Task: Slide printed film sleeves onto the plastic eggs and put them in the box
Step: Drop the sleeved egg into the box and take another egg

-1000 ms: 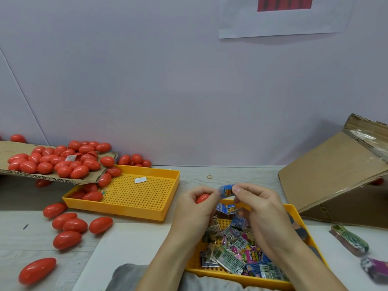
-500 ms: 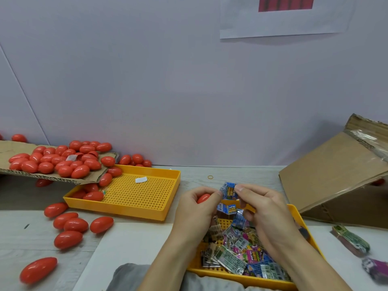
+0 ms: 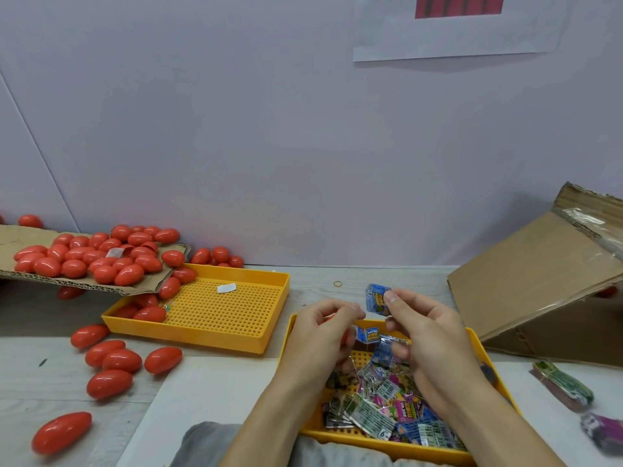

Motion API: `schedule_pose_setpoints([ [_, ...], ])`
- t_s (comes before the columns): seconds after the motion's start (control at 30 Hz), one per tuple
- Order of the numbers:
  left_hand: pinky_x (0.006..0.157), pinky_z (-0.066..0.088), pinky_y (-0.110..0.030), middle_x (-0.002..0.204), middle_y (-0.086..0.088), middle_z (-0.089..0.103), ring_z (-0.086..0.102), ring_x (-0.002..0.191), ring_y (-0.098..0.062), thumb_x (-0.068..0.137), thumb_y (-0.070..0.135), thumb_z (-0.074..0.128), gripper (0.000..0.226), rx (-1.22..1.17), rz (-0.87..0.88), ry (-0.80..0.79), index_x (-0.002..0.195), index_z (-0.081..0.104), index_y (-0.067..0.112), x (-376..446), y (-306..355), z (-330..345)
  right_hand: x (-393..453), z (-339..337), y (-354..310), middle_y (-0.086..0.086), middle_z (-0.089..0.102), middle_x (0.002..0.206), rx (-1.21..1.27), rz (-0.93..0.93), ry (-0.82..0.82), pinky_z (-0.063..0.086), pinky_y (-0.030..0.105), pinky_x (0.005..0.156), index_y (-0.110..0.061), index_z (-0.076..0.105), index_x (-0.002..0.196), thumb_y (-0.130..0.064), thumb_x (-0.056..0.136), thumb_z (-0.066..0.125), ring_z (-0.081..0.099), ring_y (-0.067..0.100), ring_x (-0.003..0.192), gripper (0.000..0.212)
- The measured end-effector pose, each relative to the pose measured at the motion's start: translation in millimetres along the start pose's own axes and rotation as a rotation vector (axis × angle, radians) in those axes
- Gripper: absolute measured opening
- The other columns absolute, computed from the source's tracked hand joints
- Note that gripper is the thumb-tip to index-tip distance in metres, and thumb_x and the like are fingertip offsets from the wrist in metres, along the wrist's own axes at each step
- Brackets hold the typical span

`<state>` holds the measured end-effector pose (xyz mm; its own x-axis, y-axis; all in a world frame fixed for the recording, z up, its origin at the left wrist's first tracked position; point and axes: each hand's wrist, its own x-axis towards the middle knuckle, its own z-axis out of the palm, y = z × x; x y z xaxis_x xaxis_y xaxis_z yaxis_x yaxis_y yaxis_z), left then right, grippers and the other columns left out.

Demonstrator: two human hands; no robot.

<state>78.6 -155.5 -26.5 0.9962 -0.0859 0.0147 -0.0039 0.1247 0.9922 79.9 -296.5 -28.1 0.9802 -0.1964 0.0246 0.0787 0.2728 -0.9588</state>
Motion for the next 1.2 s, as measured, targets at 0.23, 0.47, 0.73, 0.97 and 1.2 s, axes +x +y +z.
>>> schedule_pose_setpoints([
  [0.23,0.052,0.048,-0.028,0.085,-0.013,0.063,0.06,0.064,-0.017,0.093,-0.005,0.043,0.026,-0.213,-0.005,0.019,0.107,0.062,0.006,1.6,-0.6,2.6,4.1,-2.3,6.4,-0.002,0.057,0.054,-0.066,-0.031,0.089,0.037,0.022,0.039,-0.015,0.071,0.094,-0.018,0.091,0.068,0.051,0.008,0.051,0.006],
  [0.47,0.067,0.059,-0.025,0.096,-0.004,0.073,0.075,0.08,-0.017,0.079,0.014,0.082,0.037,0.046,0.228,0.103,0.107,0.063,0.03,-1.4,-1.1,-0.5,4.2,-3.5,6.4,0.0,0.06,0.058,-0.084,-0.021,0.086,0.039,0.024,0.041,-0.016,0.073,0.096,-0.02,0.092,0.067,0.053,0.009,0.056,0.007],
  [0.73,0.067,0.063,-0.035,0.097,-0.006,0.07,0.074,0.084,-0.019,0.071,0.018,0.088,0.039,0.088,0.272,0.153,0.1,0.065,0.032,-2.9,1.8,0.9,3.6,-3.4,5.7,0.001,0.06,0.061,-0.096,-0.031,0.077,0.039,0.023,0.041,-0.019,0.072,0.096,-0.021,0.092,0.067,0.053,0.008,0.057,0.007],
  [0.97,0.073,0.061,-0.031,0.104,-0.009,0.07,0.075,0.088,-0.025,0.082,0.012,0.078,0.028,-0.144,0.186,0.157,0.107,0.073,0.022,-3.2,4.3,1.3,5.1,-3.7,7.7,-0.005,0.061,0.056,-0.106,-0.041,0.08,0.041,0.023,0.043,-0.02,0.072,0.096,-0.022,0.091,0.068,0.055,0.006,0.056,0.007],
  [1.2,0.069,0.059,-0.03,0.103,-0.021,0.073,0.073,0.086,-0.027,0.099,0.009,0.053,0.025,-0.497,-0.028,0.063,0.117,0.07,0.013,-3.3,13.8,-2.4,6.0,-4.4,9.4,-0.005,0.059,0.052,-0.111,-0.052,0.073,0.041,0.023,0.043,-0.021,0.072,0.096,-0.023,0.091,0.068,0.052,0.005,0.05,0.008],
])
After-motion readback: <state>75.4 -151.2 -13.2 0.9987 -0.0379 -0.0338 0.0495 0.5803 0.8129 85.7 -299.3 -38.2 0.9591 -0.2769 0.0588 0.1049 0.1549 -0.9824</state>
